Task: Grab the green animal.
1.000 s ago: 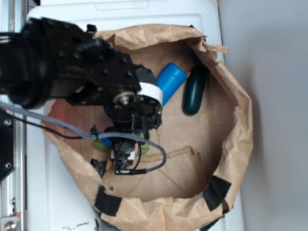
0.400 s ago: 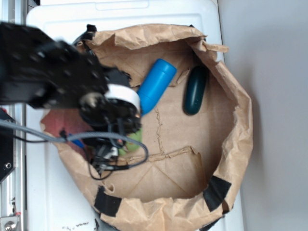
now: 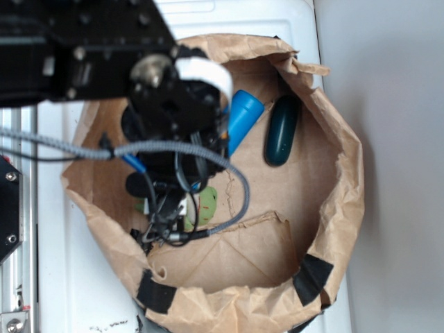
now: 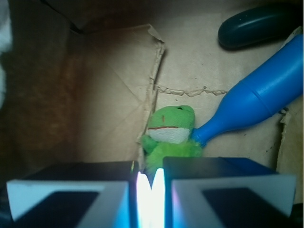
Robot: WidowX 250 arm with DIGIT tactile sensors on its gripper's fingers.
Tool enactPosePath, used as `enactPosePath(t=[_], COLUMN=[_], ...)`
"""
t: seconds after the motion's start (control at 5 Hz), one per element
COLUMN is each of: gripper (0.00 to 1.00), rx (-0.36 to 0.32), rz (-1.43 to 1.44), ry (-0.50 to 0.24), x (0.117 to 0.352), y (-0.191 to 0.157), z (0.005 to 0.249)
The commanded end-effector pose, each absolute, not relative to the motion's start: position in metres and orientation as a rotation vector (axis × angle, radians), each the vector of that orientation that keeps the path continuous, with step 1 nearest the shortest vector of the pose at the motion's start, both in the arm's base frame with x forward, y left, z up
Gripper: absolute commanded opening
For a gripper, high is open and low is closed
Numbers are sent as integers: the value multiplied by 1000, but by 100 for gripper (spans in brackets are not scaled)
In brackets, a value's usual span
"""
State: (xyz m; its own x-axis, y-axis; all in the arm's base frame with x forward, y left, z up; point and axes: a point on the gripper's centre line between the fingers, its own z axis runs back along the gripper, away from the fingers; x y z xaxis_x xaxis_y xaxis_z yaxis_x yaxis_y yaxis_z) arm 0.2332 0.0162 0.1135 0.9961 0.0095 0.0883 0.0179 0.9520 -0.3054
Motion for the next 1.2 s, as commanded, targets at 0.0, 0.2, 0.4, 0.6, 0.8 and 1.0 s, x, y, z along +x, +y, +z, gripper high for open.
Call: enactPosePath(t=[0.0, 0.2, 0.4, 0.6, 0.8, 1.0], gripper=[8, 100, 100, 100, 100, 100], rx=[-338, -285, -237, -183, -173, -149], rz=[8, -14, -23, -58, -59, -61], ry=[-139, -138, -136, -143, -137, -137], x=[252, 251, 250, 245, 246, 245], y=[27, 26, 30, 32, 32, 28], z=[146, 127, 109, 84, 72, 54])
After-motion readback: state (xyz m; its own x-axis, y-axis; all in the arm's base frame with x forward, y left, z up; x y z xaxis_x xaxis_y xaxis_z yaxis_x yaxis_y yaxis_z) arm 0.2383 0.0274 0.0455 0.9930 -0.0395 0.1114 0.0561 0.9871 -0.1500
